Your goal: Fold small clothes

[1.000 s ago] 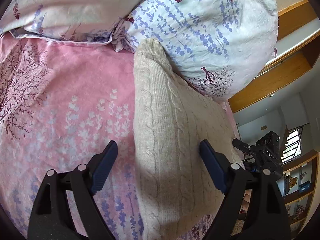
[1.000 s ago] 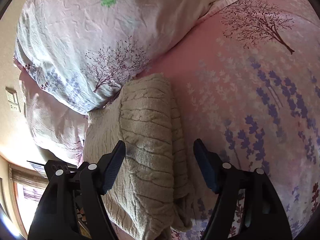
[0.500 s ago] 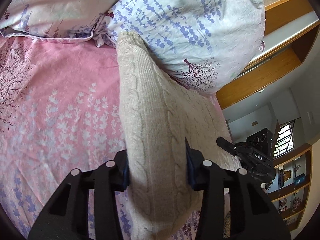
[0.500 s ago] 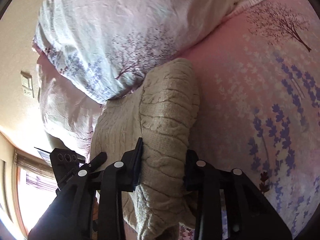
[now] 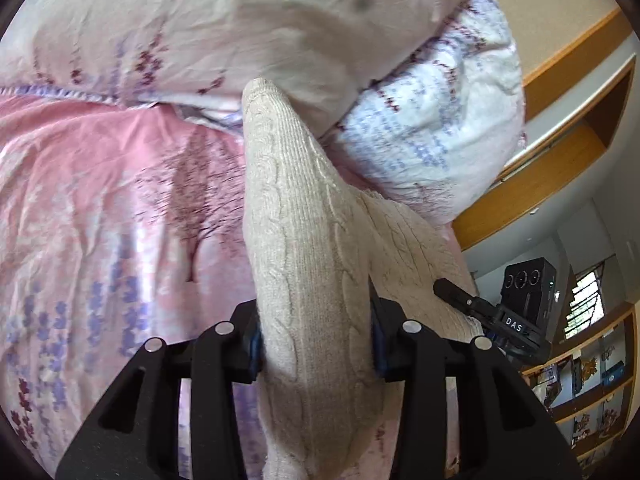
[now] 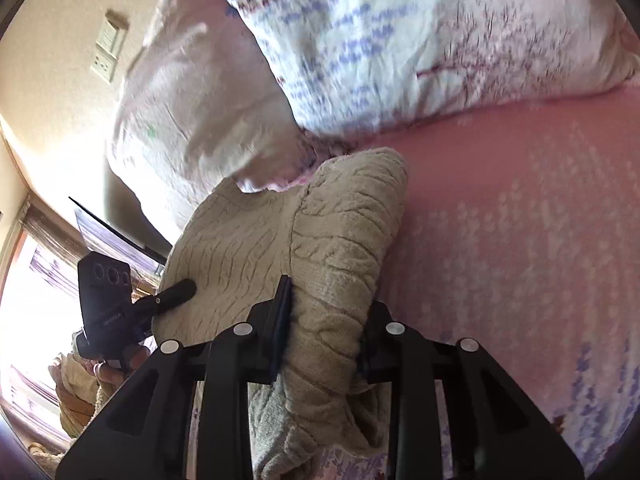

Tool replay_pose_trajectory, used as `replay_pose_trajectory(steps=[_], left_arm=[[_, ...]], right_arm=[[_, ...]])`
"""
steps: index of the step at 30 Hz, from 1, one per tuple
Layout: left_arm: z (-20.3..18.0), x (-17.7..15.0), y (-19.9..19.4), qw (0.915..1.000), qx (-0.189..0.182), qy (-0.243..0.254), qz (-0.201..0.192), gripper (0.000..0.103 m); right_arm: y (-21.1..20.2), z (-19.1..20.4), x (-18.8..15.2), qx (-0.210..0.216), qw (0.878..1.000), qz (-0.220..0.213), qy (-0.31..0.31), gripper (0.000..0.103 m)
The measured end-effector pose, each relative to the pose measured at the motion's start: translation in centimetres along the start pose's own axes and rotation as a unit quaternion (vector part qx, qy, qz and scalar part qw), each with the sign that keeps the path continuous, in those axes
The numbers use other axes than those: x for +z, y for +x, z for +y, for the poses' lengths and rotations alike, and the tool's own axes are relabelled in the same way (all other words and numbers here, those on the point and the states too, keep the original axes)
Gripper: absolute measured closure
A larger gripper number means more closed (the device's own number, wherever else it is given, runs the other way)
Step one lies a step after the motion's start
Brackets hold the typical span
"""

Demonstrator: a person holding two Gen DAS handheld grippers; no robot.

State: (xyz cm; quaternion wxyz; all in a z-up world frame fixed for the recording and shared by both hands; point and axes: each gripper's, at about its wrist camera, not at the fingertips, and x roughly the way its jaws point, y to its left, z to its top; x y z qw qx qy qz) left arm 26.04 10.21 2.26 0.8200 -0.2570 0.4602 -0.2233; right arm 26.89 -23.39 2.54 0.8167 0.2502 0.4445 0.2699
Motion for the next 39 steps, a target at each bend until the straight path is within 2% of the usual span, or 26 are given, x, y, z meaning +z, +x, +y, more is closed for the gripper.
replay_pose_trajectory(steps=[1, 3, 5, 8, 10, 12, 14, 16, 20, 24, 27, 29, 31, 33, 35, 37, 39], left_arm=[[0.9, -0.3, 0.7, 0.9998, 0.013, -0.01, 0.013, 0.058], [2.5, -0.8, 1.0, 0.9991, -0.014, -0.038, 0.009, 0.053], [2.1, -0.7, 0.8, 0.9994, -0.007, -0.034, -0.001, 0.052], [0.0, -1.0, -2.1, 0.9957, 0.058, 0.029, -0.066, 0.051], [-2.6, -1.4, -3.6, 0.9867, 0.092, 0.08, -0.108, 0.049], [-5.1, -2.3, -4.2, 0.9772, 0.106, 0.13, -0.13, 0.039], [-7.4, -3.1, -3.4, 0.9684, 0.121, 0.181, -0.122, 0.035], [-8.9, -3.8, -1.9, 0.9635, 0.128, 0.211, -0.103, 0.035], [-9.5, -4.0, 0.3, 0.9666, 0.118, 0.216, -0.07, 0.035], [-10.0, -4.6, 1.2, 0.9606, 0.135, 0.236, -0.061, 0.035], [-10.4, -4.8, 1.8, 0.9566, 0.147, 0.245, -0.056, 0.03], [-10.5, -4.9, 1.5, 0.9559, 0.151, 0.245, -0.058, 0.029], [-10.5, -5.2, 0.7, 0.9571, 0.147, 0.242, -0.061, 0.028], [-10.7, -5.6, -0.1, 0.9548, 0.159, 0.242, -0.069, 0.018], [-11.1, -6.2, -0.8, 0.9465, 0.188, 0.248, -0.086, 0.006], [-11.2, -6.6, -1.1, 0.9426, 0.197, 0.251, -0.097, 0.004], [-11.0, -6.5, -0.7, 0.9465, 0.192, 0.245, -0.085, 0.003]], right_arm=[[1.0, -0.3, -0.3, -0.02, 1.0, 0.008, 0.005, 0.073], [1.5, -1.1, -0.6, -0.009, 0.999, 0.014, 0.028, 0.07], [1.0, -1.5, -0.1, 0.0, 0.999, 0.024, 0.046, 0.066], [-1.2, -2.1, 0.2, -0.004, 0.999, -0.005, 0.053, 0.063], [-2.1, -2.7, 0.5, 0.002, 0.997, -0.022, 0.072, 0.063], [-1.7, -3.2, 1.3, 0.008, 0.995, -0.027, 0.094, 0.063], [-0.8, -3.7, 1.8, 0.007, 0.994, -0.016, 0.103, 0.064], [0.0, -3.3, 2.0, 0.005, 0.996, -0.022, 0.089, 0.093], [-1.1, -2.0, 2.8, -0.049, 0.995, -0.072, 0.047, 0.094], [0.8, -4.1, 2.9, -0.098, 0.992, -0.041, 0.071, 0.094], [1.1, -3.9, 2.9, -0.106, 0.992, -0.031, 0.063, 0.092], [0.0, -3.0, 2.8, -0.111, 0.992, -0.037, 0.049, 0.086], [-2.2, -1.5, 2.0, -0.112, 0.992, -0.058, 0.024, 0.07], [-4.1, 0.1, 0.9, -0.086, 0.993, -0.08, -0.001, 0.061], [-5.4, 1.6, -0.5, -0.045, 0.995, -0.085, -0.022, 0.061], [-5.5, 2.6, -1.9, -0.007, 0.997, -0.075, -0.035, 0.061], [-4.6, 2.8, -2.7, 0.003, 0.998, -0.052, -0.037, 0.061]])
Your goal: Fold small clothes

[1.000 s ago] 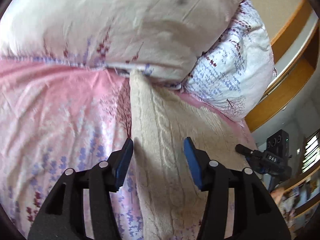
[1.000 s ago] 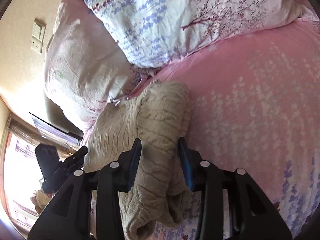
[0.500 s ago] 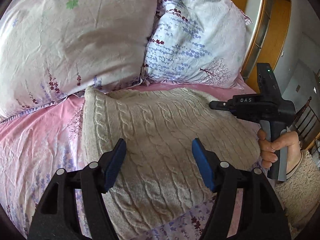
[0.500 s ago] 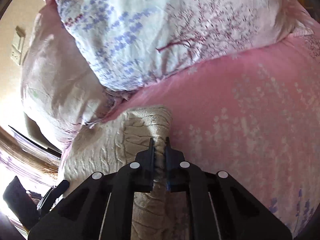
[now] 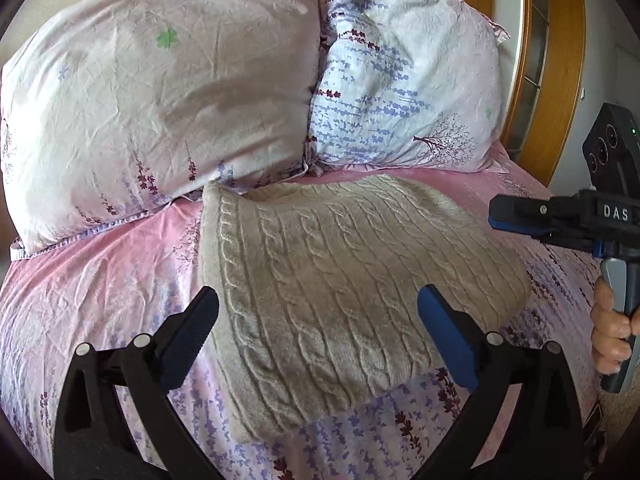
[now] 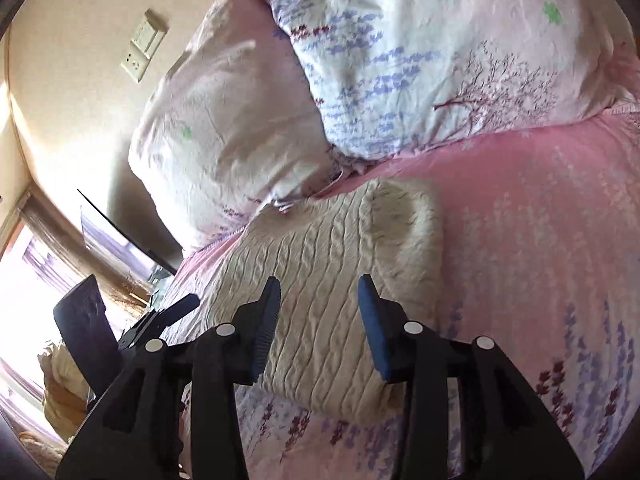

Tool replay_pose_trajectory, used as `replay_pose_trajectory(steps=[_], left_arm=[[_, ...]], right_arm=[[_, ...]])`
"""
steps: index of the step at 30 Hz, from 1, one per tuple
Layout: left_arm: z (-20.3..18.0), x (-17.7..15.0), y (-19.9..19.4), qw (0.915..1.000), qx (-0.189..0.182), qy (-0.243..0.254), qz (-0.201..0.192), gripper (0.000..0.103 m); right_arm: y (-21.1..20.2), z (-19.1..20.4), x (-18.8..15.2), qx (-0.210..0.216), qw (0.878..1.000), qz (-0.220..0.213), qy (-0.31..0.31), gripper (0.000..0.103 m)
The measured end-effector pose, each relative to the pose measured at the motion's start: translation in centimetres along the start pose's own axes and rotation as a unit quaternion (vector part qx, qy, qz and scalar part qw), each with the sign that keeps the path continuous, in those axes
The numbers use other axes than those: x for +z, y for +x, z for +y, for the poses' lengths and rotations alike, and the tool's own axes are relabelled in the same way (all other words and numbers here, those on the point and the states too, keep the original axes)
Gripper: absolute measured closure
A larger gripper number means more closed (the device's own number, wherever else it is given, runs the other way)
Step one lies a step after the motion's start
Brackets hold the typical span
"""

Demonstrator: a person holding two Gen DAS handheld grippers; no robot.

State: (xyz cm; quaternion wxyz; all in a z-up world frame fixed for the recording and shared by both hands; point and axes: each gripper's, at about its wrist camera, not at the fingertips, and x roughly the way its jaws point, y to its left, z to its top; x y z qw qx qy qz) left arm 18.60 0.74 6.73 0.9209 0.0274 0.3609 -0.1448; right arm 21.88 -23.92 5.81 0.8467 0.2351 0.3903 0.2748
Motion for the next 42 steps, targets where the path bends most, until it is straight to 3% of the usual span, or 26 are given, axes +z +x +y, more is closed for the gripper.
replay_pose_trajectory(steps=[3, 6, 8, 11, 12, 13, 18, 21, 24, 28, 34, 42], left_arm=[[-0.3, -0.3, 1.6, 0.9996, 0.02, 0.002, 0.022, 0.002], [-1.4, -0.5, 2.7, 0.9962, 0.075, 0.031, 0.032, 0.002], [-2.0, -0.5, 2.9, 0.9943, 0.093, 0.041, 0.031, 0.002], [-1.8, -0.5, 2.2, 0.9949, 0.091, 0.033, 0.03, 0.002], [-1.6, -0.6, 1.8, 0.9952, 0.089, 0.028, 0.029, 0.002], [-1.4, -0.6, 1.5, 0.9951, 0.091, 0.024, 0.03, 0.002], [0.0, -1.6, -0.3, 0.9936, 0.11, 0.004, 0.025, 0.002], [0.9, -2.5, -1.3, 0.9924, 0.121, -0.01, 0.024, 0.002], [2.0, -3.6, -2.2, 0.9915, 0.124, -0.029, 0.027, 0.002], [3.1, -5.3, -2.8, 0.9903, 0.123, -0.051, 0.038, 0.002], [3.3, -6.9, -2.1, 0.9875, 0.127, -0.062, 0.07, 0.002], [2.8, -7.4, -1.1, 0.9873, 0.117, -0.062, 0.087, 0.002]], right_arm=[[2.5, -1.4, -1.0, -0.022, 0.999, 0.041, 0.026, 0.06], [2.7, -3.2, -1.1, 0.021, 0.995, 0.034, 0.093, 0.06], [2.0, -3.9, -1.1, 0.038, 0.991, 0.035, 0.121, 0.06], [0.4, -2.8, -1.3, 0.012, 0.995, 0.02, 0.099, 0.059], [-0.1, -2.2, -1.5, -0.008, 0.997, 0.012, 0.082, 0.051], [-0.8, -1.6, -1.7, -0.029, 0.997, 0.001, 0.066, 0.036], [-2.7, 1.5, -3.1, -0.113, 0.993, -0.037, -0.016, 0.017], [-2.8, 3.3, -4.5, -0.178, 0.981, -0.05, -0.061, 0.001], [-2.6, 4.5, -5.8, -0.228, 0.967, -0.057, -0.095, 0.001], [-1.1, 4.9, -7.4, -0.276, 0.954, -0.024, -0.114, 0.001], [0.8, 4.2, -9.0, -0.279, 0.955, 0.007, -0.104, 0.001], [1.4, 4.5, -10.2, -0.293, 0.949, 0.018, -0.115, 0.001]])
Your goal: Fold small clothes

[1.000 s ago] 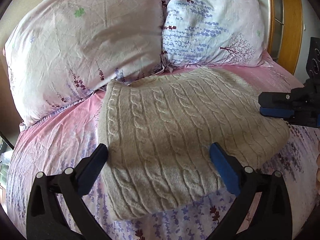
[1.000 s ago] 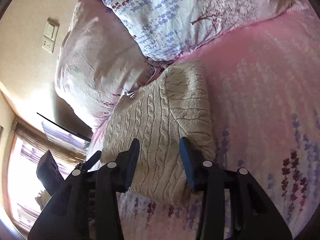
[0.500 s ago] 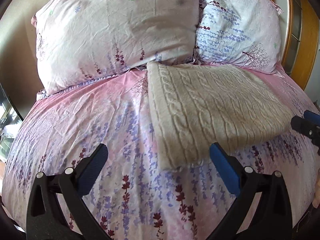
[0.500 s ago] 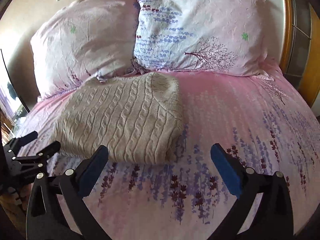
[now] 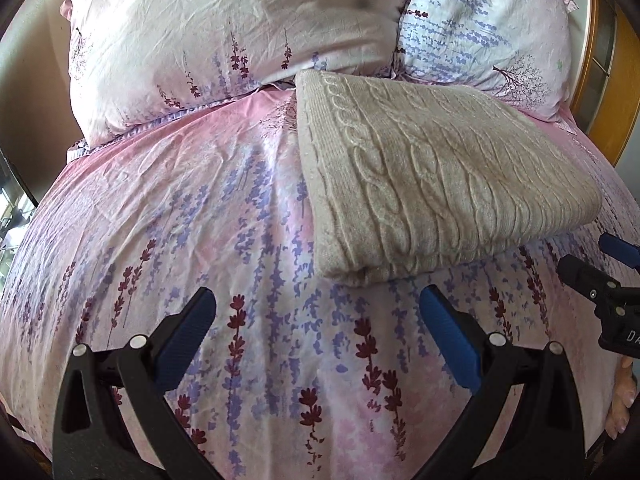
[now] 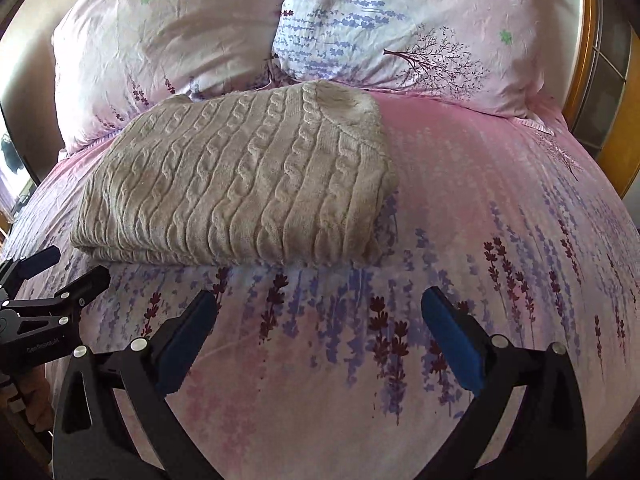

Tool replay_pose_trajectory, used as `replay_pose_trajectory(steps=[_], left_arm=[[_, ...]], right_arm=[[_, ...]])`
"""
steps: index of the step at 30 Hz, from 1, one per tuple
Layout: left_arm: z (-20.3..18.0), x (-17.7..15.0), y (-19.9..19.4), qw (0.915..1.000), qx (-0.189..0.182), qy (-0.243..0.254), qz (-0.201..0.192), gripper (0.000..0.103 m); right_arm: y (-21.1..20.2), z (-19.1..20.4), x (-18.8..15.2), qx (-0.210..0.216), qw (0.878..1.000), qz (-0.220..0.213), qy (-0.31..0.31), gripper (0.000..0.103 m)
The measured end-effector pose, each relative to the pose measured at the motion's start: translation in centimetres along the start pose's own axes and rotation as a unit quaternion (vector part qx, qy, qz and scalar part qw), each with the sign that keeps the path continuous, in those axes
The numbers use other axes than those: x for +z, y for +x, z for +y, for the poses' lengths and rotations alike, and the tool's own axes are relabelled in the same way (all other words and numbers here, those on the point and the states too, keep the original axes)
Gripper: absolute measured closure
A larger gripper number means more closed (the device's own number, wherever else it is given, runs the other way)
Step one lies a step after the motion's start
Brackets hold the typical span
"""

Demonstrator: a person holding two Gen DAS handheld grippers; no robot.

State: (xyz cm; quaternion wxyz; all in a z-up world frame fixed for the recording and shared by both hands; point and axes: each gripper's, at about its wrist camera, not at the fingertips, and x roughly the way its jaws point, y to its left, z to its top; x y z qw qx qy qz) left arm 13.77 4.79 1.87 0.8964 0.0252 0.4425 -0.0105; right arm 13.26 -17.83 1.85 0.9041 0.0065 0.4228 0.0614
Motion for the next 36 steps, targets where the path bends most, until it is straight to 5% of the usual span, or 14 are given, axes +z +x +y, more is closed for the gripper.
replay_pose_trajectory(steps=[14, 36], left_arm=[[0.3, 0.0, 0.7, 0.9996, -0.014, -0.011, 0.02, 0.002], [0.3, 0.0, 0.7, 0.9996, -0.014, -0.011, 0.02, 0.002]], right_arm=[[1.3, 0.4, -0.3, -0.018, 0.999, 0.04, -0.005, 0.001], [1.3, 0.5, -0.4, -0.017, 0.999, 0.039, -0.006, 0.001]])
